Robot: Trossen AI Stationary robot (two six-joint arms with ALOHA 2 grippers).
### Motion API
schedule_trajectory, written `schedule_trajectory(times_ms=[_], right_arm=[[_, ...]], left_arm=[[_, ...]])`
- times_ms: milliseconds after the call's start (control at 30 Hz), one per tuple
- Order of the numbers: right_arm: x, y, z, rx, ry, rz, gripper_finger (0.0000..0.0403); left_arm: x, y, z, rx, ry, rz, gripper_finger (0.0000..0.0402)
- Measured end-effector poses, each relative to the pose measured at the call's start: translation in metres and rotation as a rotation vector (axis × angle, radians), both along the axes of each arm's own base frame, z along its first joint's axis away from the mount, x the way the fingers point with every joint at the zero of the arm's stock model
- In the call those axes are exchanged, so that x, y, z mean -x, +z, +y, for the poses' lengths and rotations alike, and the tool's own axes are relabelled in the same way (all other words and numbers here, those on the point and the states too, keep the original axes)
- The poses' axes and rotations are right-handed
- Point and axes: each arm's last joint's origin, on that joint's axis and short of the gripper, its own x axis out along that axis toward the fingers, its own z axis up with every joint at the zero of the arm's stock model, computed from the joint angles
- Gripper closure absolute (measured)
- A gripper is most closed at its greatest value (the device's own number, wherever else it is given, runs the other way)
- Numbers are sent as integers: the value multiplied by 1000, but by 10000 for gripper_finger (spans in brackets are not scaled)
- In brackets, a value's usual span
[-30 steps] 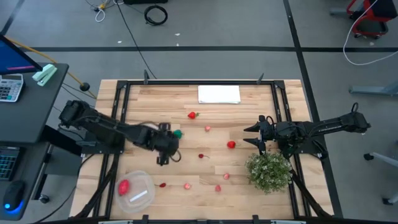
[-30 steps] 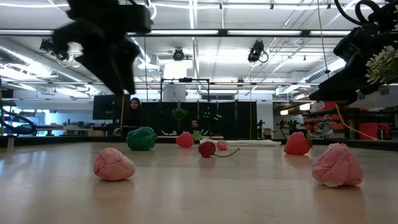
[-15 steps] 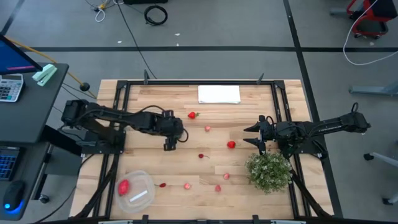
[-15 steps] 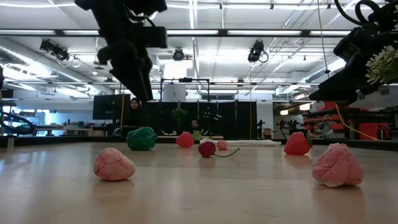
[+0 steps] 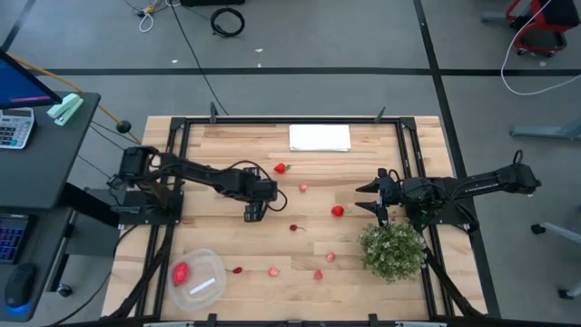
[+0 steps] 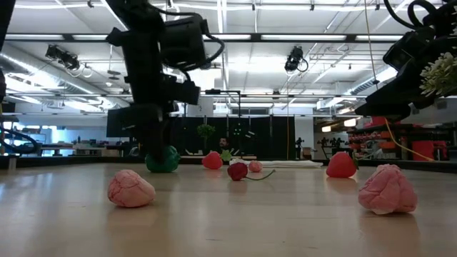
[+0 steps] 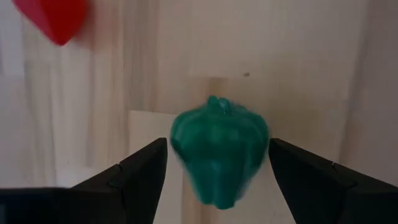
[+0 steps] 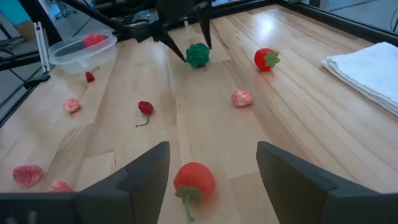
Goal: Pick and placing Produce into tupperware
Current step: Put the green bell pepper into the transparent plastic container
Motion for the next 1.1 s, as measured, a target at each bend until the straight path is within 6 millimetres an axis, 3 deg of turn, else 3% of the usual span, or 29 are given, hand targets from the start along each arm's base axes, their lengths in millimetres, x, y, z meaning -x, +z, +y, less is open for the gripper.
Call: schedule_trajectory(times_ms=[333, 667, 900, 1100], right_arm=[[0, 0, 0, 0, 0, 0, 153], [0, 0, 0, 0, 0, 0, 153], [0, 0, 0, 0, 0, 0, 153], [0, 0, 0, 0, 0, 0, 153]], left_arm=[[-1, -1, 14, 46, 62, -16, 121], [3, 1, 12, 49, 61, 24, 192], [16, 21, -4, 63, 80, 223, 188], [24, 38, -35, 54, 114, 335, 199]])
